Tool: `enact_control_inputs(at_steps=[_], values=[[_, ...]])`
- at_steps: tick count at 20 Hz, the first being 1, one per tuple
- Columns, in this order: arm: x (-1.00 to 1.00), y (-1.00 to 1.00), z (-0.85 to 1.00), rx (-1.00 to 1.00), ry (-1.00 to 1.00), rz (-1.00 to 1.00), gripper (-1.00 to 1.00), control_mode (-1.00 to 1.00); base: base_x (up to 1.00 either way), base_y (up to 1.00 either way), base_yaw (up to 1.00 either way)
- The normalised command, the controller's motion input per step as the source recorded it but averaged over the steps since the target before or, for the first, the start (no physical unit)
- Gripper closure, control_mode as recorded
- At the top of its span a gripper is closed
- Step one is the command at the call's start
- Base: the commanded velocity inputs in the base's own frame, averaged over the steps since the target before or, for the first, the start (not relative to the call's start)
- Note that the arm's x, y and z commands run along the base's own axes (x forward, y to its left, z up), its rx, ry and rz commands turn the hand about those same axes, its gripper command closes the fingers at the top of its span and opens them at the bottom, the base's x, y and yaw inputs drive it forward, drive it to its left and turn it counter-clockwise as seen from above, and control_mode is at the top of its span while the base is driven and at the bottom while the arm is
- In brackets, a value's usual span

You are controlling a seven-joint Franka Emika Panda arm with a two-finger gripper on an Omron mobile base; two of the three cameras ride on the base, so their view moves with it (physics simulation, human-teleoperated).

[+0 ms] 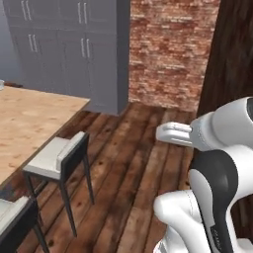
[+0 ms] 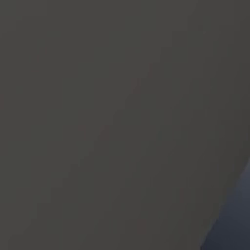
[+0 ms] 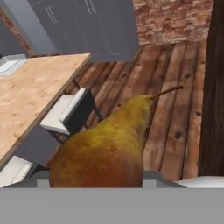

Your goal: Place the cold items (corn and pear) from the fridge in one tupperware on the dining counter. Place the warm items (kebab skewer and hot dog) in the stove area in another tupperware.

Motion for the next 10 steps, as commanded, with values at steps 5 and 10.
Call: enact_control_inputs(at_steps=[5, 10], values=[[0.00, 0.00, 0.00, 0.00, 0.00, 0.00, 1.00, 1.00, 0.99, -0.87, 0.48], [0.00, 0.00, 0.00, 0.00, 0.00, 0.00, 1.00, 1.00, 0.98, -0.87, 0.47]])
